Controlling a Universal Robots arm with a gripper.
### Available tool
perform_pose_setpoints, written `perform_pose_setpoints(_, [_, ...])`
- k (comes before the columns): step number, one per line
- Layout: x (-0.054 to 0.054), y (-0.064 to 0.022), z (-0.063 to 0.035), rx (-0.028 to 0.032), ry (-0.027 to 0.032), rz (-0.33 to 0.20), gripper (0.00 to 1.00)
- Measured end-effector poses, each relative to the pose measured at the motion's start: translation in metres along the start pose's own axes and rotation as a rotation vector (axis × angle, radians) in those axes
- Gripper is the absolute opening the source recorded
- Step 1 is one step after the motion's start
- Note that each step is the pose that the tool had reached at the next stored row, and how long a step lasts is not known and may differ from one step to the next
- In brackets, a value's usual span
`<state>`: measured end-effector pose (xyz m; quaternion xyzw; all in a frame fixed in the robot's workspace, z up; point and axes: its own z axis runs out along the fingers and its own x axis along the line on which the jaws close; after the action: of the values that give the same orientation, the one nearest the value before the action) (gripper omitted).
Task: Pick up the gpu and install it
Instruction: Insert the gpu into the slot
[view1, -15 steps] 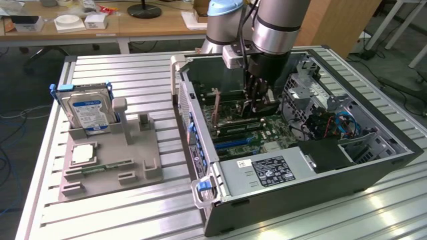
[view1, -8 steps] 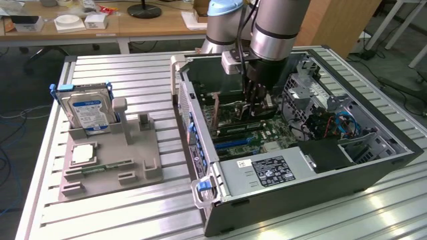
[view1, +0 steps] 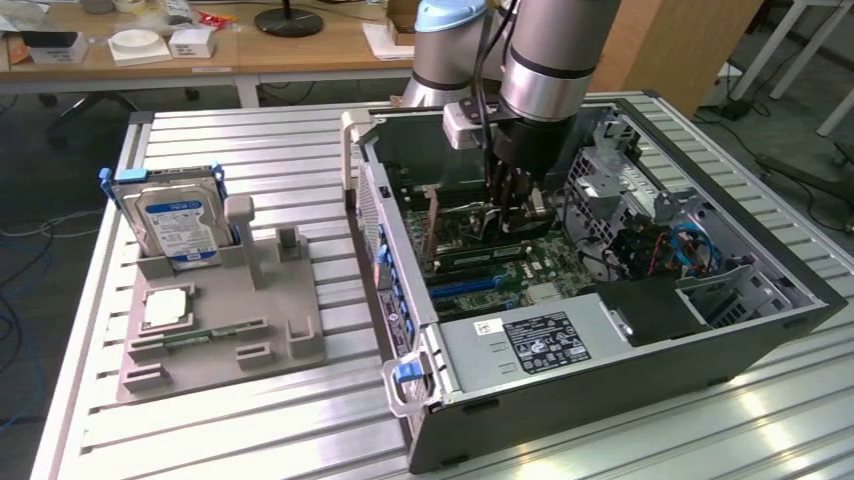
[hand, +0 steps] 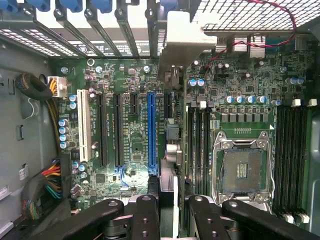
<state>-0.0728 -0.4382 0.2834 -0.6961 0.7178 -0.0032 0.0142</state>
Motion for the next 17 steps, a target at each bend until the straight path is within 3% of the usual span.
perform_pose_setpoints(12, [0.0002, 0.0059, 0.0019, 0.0001, -0.0002, 0.0, 0.27])
perform_pose_setpoints(17, [0.0056, 0.0069, 0.0021, 0.0, -0.0001, 0.0, 0.27])
